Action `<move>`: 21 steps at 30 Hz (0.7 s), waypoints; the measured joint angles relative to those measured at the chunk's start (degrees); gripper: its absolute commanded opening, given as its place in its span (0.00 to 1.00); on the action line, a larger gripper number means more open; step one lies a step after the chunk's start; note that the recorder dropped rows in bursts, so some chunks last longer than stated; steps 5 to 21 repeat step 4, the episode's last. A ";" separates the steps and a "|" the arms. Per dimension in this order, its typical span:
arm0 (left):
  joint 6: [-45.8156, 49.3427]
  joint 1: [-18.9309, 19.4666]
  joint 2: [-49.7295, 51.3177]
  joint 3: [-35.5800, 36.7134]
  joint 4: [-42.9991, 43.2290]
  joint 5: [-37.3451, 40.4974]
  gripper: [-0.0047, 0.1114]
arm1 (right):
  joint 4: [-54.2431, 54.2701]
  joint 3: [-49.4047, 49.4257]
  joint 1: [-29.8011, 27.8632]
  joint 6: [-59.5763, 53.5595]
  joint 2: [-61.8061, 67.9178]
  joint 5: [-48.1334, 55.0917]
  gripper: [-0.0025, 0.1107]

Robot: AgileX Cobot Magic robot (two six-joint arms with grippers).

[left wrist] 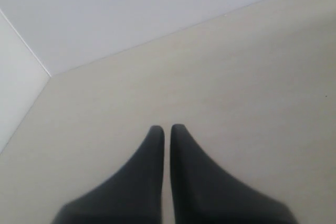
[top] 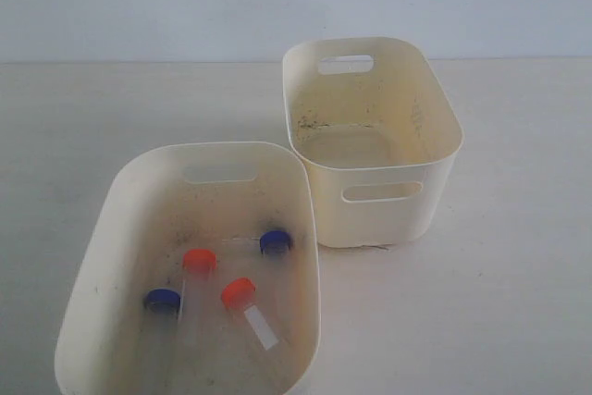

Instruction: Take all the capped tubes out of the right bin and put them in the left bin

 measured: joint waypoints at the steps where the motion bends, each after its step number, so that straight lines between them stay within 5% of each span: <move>1: 0.00 0.00 0.00 0.00 0.00 0.00 0.08 | 0.00 0.00 0.00 0.00 0.00 0.00 0.02; 21: 0.00 0.00 0.00 0.00 0.00 0.00 0.08 | 0.00 0.00 0.00 0.00 0.00 0.00 0.02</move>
